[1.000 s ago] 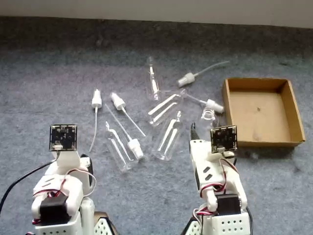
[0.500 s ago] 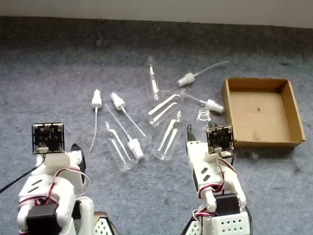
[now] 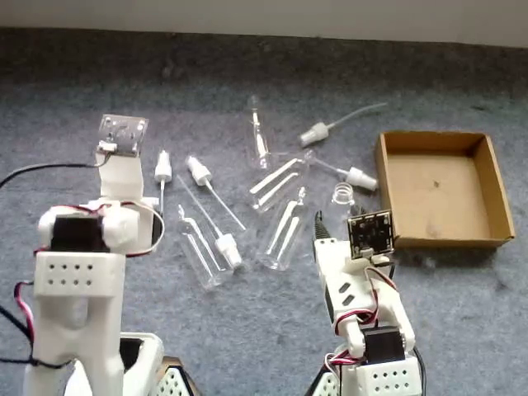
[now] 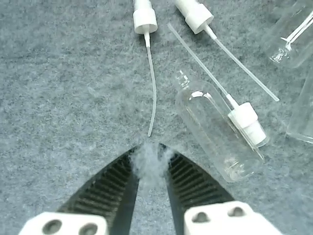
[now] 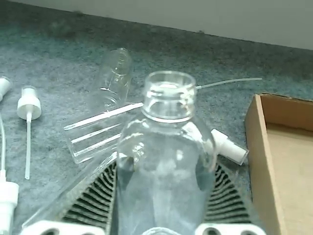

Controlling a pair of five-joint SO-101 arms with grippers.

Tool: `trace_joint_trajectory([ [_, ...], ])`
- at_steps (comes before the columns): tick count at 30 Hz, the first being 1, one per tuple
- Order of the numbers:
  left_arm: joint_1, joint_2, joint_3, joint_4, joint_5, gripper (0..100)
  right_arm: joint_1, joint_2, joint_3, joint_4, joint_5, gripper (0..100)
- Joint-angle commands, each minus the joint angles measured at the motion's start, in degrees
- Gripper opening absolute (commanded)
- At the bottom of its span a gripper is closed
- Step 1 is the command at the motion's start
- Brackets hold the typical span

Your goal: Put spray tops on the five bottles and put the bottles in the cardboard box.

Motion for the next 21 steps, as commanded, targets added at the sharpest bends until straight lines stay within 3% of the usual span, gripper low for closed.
trace_joint_trajectory([
  [1,0.9,16.7,-11.8,0.0,0.2,1,-0.1,-0.5,8.5,0.0,-0.3,9.5],
  [8,0.8,38.0,-29.8,0.4,0.2,3,-0.1,-0.7,8.5,1.9,-0.2,9.5],
  [15,-1.0,52.7,-41.3,0.1,4.7,22,-0.1,-0.7,8.4,2.0,-0.2,9.5],
  [21,-4.2,64.3,-51.6,-0.1,5.9,23,-0.1,-0.7,8.4,2.0,-0.2,9.5],
])
